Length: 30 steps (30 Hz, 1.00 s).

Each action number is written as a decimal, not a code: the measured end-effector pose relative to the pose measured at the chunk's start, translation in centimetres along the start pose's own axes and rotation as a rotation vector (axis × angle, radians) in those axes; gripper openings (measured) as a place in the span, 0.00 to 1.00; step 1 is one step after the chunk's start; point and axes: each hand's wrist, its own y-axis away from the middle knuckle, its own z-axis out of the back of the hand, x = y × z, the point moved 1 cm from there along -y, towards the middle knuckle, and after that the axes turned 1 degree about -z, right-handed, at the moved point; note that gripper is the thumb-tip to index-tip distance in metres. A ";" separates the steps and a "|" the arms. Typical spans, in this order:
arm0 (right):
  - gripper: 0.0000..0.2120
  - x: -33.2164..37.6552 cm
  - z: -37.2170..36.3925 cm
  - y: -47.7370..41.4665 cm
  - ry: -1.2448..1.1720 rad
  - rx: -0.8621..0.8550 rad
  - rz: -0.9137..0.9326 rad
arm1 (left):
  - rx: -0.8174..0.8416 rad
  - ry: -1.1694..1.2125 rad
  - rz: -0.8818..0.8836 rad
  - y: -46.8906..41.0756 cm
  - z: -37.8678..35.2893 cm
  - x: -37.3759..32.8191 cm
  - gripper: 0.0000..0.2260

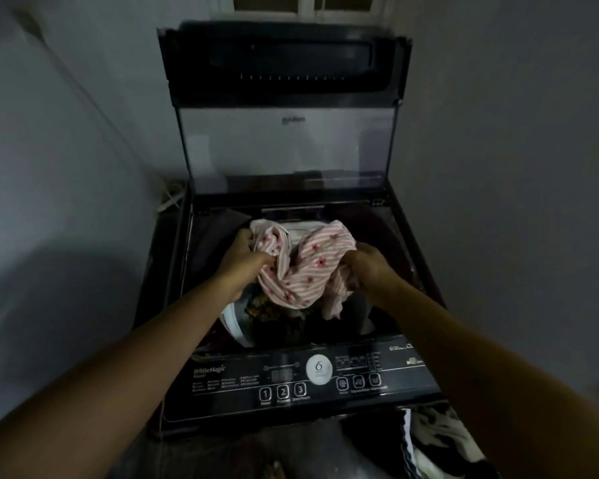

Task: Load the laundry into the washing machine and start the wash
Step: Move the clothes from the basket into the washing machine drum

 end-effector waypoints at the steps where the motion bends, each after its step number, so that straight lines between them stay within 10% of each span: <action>1: 0.05 -1.2 -0.3 -1.1 0.071 -0.013 0.021 | 0.006 -0.042 0.022 -0.8 0.0 1.1 0.23; 7: 0.19 -6.2 -1.4 -4.9 0.630 0.032 0.055 | 0.077 -0.384 0.056 -5.2 -0.6 7.1 0.06; 14: 0.18 -7.8 -1.7 -6.1 1.134 0.174 0.026 | 0.226 -0.825 0.059 -8.0 -0.6 10.3 0.10; 30: 0.17 -7.1 -1.8 -6.8 1.106 0.317 0.036 | 0.269 -0.837 0.064 -6.6 -1.1 8.5 0.07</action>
